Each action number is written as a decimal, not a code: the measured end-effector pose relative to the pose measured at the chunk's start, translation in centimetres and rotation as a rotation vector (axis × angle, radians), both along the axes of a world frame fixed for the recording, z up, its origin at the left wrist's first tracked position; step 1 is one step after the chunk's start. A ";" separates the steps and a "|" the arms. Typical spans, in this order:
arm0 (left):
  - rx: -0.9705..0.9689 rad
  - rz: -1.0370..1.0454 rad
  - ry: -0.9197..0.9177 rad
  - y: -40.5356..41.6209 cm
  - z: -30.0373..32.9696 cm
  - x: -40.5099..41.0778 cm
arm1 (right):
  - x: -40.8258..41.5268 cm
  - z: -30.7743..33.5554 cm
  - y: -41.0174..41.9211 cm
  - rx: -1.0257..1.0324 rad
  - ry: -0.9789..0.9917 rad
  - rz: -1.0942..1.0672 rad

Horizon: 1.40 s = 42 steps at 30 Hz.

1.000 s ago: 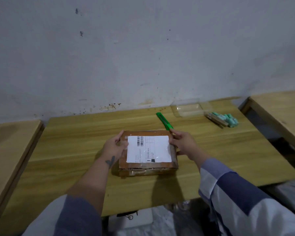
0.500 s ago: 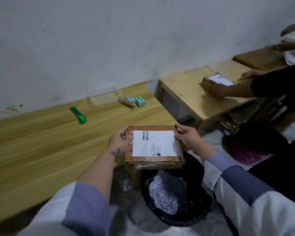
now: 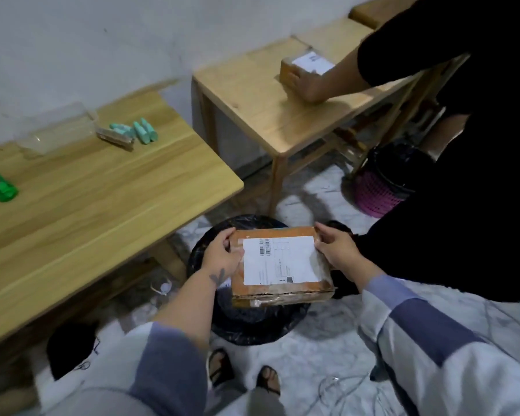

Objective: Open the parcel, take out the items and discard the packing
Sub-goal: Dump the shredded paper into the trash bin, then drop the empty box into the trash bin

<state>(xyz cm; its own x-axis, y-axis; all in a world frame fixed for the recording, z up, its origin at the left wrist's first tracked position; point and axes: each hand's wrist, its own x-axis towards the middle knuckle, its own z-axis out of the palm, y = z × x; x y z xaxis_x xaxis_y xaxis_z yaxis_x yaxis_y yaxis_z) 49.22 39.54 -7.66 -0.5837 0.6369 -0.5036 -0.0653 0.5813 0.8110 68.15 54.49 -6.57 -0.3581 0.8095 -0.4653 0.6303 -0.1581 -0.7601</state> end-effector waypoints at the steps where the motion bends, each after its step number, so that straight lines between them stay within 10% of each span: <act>1: -0.033 0.000 -0.004 0.0 -1.3 0.1 | 0.2 -1.6 -0.2 -0.010 -0.018 0.000; 19: -0.327 -0.256 0.027 -0.5 -26.1 -3.6 | -7.0 -27.0 -2.7 -0.227 -0.263 0.229; 42: -0.168 -0.091 0.240 -5.3 10.2 -11.2 | -17.2 9.2 -4.7 0.132 -0.208 0.588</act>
<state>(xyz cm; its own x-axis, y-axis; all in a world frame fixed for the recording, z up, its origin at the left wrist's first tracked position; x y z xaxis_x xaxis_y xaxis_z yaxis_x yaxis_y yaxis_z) 38.03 34.27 2.59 -0.6428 0.6116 -0.4612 0.1752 0.7035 0.6887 50.90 49.81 2.61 -0.6731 0.5601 -0.4830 0.7198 0.3461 -0.6017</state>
